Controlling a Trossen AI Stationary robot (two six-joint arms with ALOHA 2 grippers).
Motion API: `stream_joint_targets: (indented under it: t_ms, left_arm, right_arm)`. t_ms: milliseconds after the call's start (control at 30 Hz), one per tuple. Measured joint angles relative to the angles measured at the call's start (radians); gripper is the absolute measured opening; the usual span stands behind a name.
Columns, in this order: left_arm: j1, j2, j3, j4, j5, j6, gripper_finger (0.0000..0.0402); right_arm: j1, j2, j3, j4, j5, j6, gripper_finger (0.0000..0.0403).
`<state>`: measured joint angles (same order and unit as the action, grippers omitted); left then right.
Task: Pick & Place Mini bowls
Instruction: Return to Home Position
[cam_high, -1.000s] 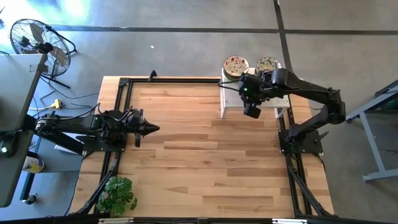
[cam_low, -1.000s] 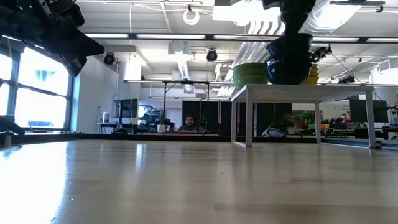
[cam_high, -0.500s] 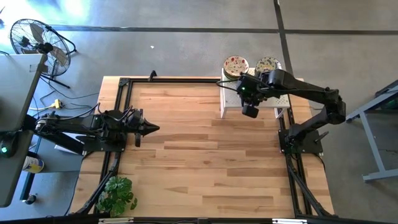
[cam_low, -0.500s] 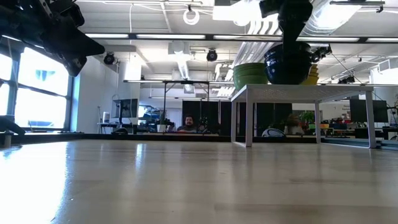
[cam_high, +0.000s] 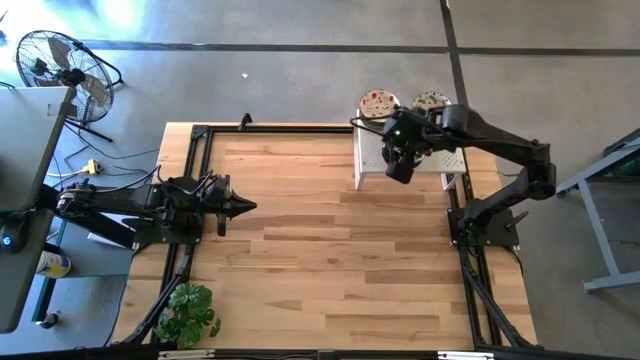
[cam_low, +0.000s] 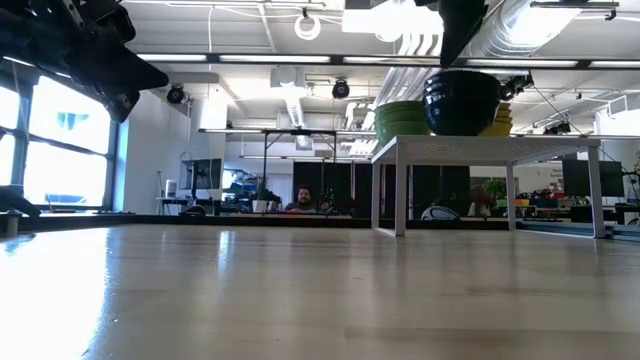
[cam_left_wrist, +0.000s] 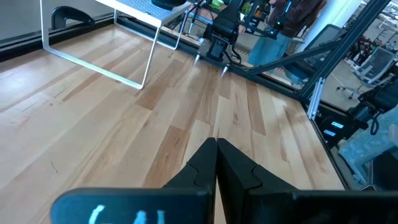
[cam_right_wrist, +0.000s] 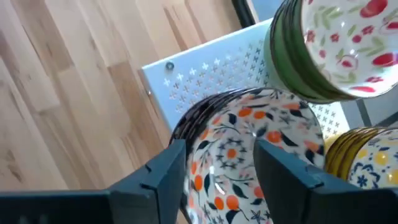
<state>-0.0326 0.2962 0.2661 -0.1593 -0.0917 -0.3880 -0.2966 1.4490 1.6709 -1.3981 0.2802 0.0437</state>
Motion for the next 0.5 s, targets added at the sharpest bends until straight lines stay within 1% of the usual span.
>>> stream_joint_targets:
  t_ms: [100,200,300,367,467,500]
  left_arm:
    - [0.0,0.0,0.0,0.0,0.0,0.006,0.0004]
    - [0.0,0.0,0.0,0.001,0.0,0.017,0.0004]
    - [0.0,0.0,0.0,0.001,-0.005,0.02,0.0004]
    - [0.0,0.0,0.0,0.001,-0.006,0.02,0.0004]
    - [0.0,0.0,0.0,0.0,-0.007,0.021,0.0004]
    - [0.0,0.0,0.0,0.0,-0.008,0.021,0.0004]
  right_arm:
    - [0.0,0.0,0.014,0.006,-0.005,0.001,0.0175]
    - [-0.004,0.0,0.009,0.01,-0.035,0.019,0.0155]
    - [-0.012,0.0,-0.012,0.006,-0.054,0.035,0.0117]
    - [-0.023,0.001,-0.019,0.008,-0.064,0.034,0.0083]
    - [-0.051,0.001,-0.019,0.035,-0.107,0.022,0.0026]
    - [-0.061,0.0,-0.019,0.048,-0.114,0.02,0.0014]
